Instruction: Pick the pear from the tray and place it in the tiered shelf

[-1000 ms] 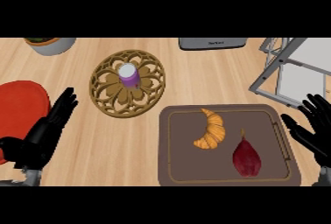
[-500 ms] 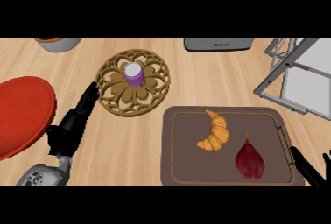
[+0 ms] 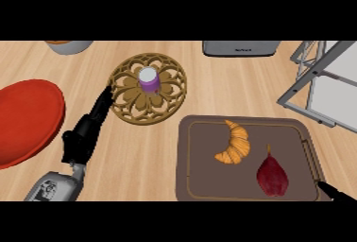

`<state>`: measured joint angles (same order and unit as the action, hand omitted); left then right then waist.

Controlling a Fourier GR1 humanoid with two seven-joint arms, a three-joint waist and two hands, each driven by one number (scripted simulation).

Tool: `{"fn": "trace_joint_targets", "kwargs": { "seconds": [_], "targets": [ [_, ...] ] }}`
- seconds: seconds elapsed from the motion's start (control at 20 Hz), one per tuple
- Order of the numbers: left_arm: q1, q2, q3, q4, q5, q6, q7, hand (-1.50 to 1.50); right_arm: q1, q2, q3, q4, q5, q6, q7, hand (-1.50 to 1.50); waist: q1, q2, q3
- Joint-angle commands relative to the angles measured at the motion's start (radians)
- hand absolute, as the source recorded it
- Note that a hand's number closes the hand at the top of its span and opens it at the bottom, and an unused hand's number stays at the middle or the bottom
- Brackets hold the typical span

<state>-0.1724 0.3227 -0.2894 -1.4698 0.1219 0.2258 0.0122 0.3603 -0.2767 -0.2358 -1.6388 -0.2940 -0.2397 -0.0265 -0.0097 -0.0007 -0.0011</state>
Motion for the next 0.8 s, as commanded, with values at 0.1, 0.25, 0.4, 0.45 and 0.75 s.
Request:
{"fn": "trace_joint_targets", "kwargs": {
  "seconds": [0.1,0.25,0.4,0.45,0.75],
  "targets": [
    [-0.025,-0.030,0.004,0.007,-0.009,-0.008,0.026,0.00,0.008,-0.153,0.050,-0.200,0.065,0.004,0.324,-1.50,0.008,0.001,-0.001],
    [-0.023,-0.015,0.016,0.022,-0.008,-0.023,0.009,0.00,0.031,-0.271,0.069,-0.288,0.079,0.081,0.457,-1.50,0.005,0.001,-0.002],
    [0.000,-0.014,0.020,0.033,-0.013,-0.026,-0.029,0.00,0.017,-0.397,0.069,-0.337,0.035,0.199,0.586,-1.50,0.011,0.002,-0.002],
    [-0.003,-0.049,-0.010,0.050,-0.038,-0.010,-0.048,0.00,0.017,-0.415,0.103,-0.325,0.079,0.210,0.595,-1.50,0.011,0.004,-0.002],
    [-0.019,-0.030,0.038,0.048,-0.026,-0.048,-0.022,0.00,-0.093,-0.474,0.162,-0.455,0.119,0.224,0.894,-1.50,0.013,0.001,0.000]
  ]
}}
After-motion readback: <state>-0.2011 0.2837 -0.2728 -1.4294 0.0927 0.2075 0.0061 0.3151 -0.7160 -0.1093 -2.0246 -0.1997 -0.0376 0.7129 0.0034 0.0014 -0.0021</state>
